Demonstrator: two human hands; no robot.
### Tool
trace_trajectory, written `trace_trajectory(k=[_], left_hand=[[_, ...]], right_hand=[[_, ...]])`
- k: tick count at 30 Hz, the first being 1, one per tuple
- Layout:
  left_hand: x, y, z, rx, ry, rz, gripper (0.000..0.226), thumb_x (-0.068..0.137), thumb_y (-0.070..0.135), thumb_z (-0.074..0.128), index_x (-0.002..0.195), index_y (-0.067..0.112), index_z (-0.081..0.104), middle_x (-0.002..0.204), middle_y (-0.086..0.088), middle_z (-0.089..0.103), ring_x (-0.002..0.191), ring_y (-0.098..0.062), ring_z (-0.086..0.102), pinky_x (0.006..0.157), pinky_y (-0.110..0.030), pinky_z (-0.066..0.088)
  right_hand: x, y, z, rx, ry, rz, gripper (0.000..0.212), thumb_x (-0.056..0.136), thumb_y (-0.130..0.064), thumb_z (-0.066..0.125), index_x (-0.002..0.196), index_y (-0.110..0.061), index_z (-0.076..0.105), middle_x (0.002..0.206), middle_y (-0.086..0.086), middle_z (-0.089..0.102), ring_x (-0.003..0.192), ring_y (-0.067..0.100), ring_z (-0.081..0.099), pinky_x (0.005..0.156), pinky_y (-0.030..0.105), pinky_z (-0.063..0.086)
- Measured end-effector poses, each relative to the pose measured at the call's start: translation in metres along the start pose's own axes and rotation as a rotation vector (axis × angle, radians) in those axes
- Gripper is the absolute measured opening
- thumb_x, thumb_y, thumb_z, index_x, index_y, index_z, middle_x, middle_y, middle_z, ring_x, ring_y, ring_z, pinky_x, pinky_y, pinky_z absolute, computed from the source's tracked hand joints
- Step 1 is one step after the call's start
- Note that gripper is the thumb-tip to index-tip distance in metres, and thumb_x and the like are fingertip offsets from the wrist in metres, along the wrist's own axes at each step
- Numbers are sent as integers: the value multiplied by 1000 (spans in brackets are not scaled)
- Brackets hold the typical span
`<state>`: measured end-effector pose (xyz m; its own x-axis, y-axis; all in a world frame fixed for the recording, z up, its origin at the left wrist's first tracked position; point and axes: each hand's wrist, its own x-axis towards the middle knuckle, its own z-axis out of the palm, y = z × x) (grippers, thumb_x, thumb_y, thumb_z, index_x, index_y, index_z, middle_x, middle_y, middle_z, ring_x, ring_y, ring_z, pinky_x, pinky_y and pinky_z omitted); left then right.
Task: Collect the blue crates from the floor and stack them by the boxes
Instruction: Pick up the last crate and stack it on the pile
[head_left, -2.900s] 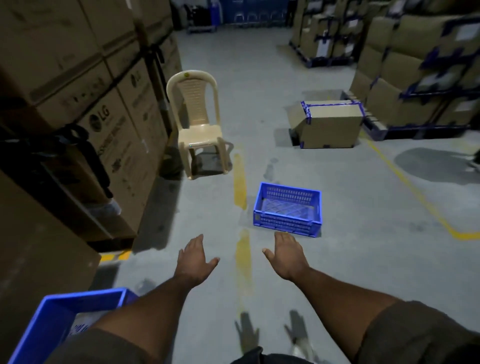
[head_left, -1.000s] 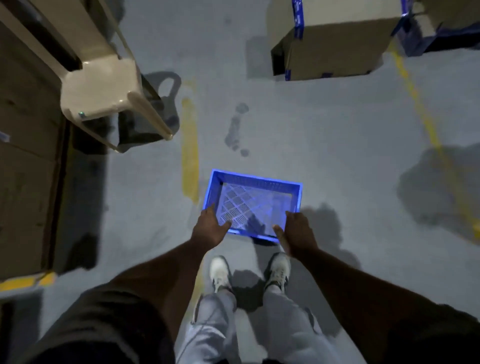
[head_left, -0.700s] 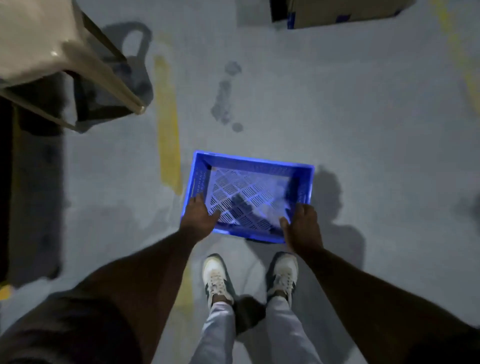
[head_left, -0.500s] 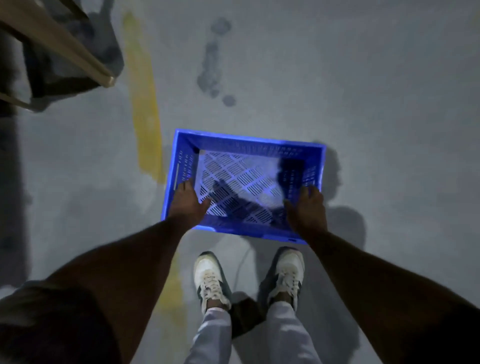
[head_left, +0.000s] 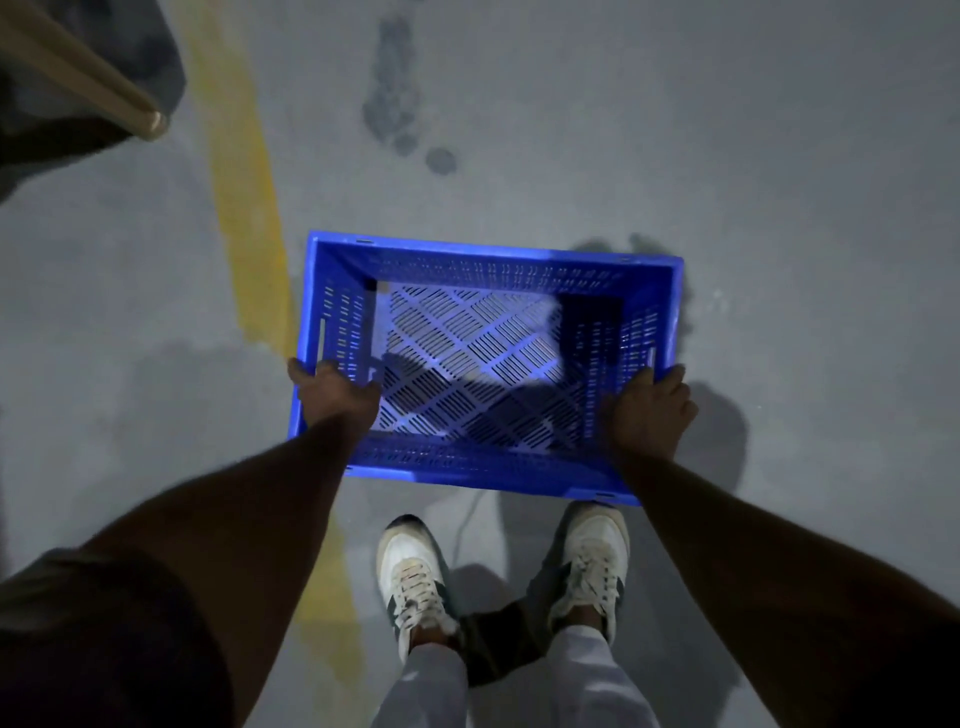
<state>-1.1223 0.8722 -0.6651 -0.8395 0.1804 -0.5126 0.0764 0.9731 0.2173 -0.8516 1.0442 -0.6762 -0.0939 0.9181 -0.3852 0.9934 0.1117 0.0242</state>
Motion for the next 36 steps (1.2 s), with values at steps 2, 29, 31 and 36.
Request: trace_trajectory(k=[2, 29, 31, 36], left_hand=[[6, 1, 0, 17, 38, -35, 50, 76, 31, 73, 118, 10, 56, 144, -16, 31, 121, -43, 43, 100, -48, 40], [-222, 33, -265, -165, 227, -369, 23, 82, 27, 70, 104, 23, 66, 126, -13, 43, 119, -36, 46, 101, -45, 39], [-265, 19, -305, -215, 243, -411, 22, 82, 27, 70, 104, 24, 66, 127, -12, 43, 120, -35, 46, 101, -45, 39], [-334, -13, -345, -272, 286, -410, 26, 78, 29, 67, 103, 26, 62, 126, -14, 41, 119, -36, 45, 103, -45, 41]], right_hand=[[5, -3, 3, -3, -7, 33, 29, 82, -18, 60, 100, 4, 59, 119, 32, 49, 102, 42, 50, 86, 47, 36], [-94, -1, -305, -20, -9, -172, 40, 83, -17, 55, 120, -1, 52, 125, 22, 46, 116, 37, 40, 76, 35, 30], [-133, -2, -348, 53, 38, -162, 36, 82, -11, 59, 116, 0, 53, 125, 23, 43, 116, 39, 41, 83, 36, 45], [-183, -1, -399, -12, 45, -257, 35, 82, -18, 57, 112, -2, 53, 118, 22, 49, 110, 35, 44, 88, 35, 37]])
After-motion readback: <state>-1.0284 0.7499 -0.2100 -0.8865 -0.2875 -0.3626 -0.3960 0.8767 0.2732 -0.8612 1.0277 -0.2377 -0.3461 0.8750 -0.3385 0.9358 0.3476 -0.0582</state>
